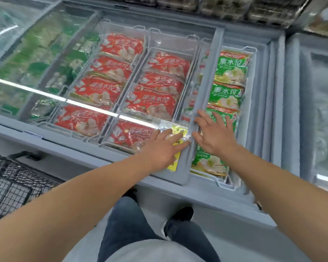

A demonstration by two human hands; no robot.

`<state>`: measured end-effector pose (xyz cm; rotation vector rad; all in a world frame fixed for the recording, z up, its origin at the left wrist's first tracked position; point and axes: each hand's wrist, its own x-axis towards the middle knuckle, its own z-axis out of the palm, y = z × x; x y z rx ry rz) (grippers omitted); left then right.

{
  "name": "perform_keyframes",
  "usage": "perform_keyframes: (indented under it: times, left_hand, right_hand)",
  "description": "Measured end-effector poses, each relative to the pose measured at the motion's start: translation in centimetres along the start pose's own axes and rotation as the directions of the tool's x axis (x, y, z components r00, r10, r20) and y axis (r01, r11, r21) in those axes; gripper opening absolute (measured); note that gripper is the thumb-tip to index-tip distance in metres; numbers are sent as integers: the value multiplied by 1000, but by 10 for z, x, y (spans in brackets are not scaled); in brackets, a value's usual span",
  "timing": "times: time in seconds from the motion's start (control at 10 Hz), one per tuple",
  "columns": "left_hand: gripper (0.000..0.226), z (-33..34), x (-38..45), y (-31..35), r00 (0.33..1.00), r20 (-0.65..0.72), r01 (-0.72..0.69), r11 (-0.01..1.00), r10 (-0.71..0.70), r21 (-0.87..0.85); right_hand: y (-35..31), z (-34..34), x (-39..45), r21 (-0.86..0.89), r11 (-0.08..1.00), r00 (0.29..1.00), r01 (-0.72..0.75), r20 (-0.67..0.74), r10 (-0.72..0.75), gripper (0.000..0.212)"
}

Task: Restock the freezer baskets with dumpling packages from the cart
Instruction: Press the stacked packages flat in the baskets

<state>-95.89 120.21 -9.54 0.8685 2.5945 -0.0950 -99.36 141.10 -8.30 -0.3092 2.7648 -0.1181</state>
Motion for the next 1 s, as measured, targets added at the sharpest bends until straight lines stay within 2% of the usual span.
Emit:
perform_keyframes:
  times: [0.1,0.3,0.6,0.9,1.0]
  left_hand:
    - [69,-2,14,18,997,43,-60,998,59,16]
    - [90,-14,53,67,997,72,-16,999,19,-47]
    - [92,-24,93,162,997,62,-37,998,40,-52]
    - [86,-34,91,165,998,29,-45,990,50,-137]
    - [84,-48,72,144,997,-76,-27,989,16,-148]
  right_hand:
    - [29,3,-18,1,999,999,-42,-5,42,56]
    - [87,11,-57,20,989,988,-148,-31,149,54]
    - [157,22,-105,74,955,955,-287,-56,291,54]
    - [151,13,-111,97,940,944,-328,18,328,56]
    - [135,5,-121,143,929,933,-343,-67,354,56]
